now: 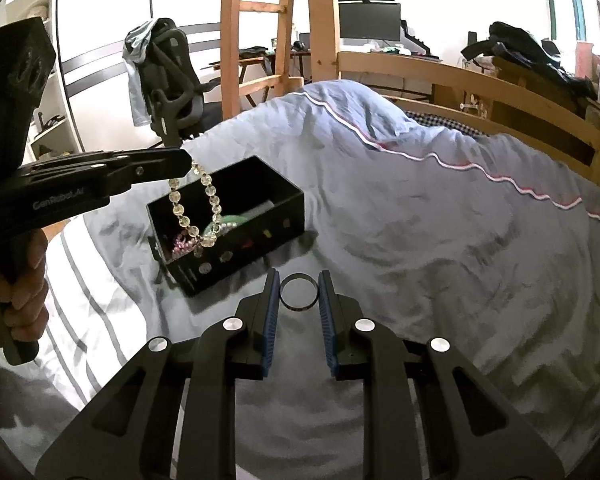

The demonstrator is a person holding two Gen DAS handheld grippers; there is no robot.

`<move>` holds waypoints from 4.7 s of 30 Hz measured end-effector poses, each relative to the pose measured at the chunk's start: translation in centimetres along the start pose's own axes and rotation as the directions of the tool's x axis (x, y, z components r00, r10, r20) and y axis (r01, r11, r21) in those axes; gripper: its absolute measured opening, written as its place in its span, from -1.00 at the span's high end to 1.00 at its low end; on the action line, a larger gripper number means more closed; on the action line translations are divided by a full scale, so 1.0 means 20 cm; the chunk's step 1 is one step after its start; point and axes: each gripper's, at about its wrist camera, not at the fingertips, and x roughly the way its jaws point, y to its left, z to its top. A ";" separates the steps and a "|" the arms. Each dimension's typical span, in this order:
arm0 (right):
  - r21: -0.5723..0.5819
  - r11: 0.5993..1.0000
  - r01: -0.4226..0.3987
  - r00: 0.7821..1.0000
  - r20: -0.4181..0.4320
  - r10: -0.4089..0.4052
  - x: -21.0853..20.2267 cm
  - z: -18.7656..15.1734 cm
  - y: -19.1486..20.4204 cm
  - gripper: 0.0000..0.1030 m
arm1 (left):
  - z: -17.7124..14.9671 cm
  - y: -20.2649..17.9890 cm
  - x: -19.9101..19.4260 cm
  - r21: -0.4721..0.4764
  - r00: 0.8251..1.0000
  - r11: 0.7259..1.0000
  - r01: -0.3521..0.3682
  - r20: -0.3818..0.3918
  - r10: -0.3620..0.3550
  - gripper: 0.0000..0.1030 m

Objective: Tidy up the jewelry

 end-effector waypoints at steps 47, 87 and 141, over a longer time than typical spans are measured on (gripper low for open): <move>0.045 0.997 0.056 0.998 -0.004 -0.055 0.09 0.39 0.29 -0.93 | -0.05 0.51 -0.21 -0.196 0.936 0.920 -0.338 0.030 0.351 -0.89; 0.013 1.000 0.029 0.995 -0.101 -0.027 -0.21 0.03 0.51 -0.92 | -0.37 0.21 -0.47 -0.041 0.939 0.940 -0.339 -0.075 0.335 -0.89; 0.042 0.999 0.023 0.993 -0.118 -0.018 -0.19 0.03 0.45 -0.92 | -0.41 0.23 -0.45 -0.039 0.936 0.938 -0.344 -0.090 0.340 -0.89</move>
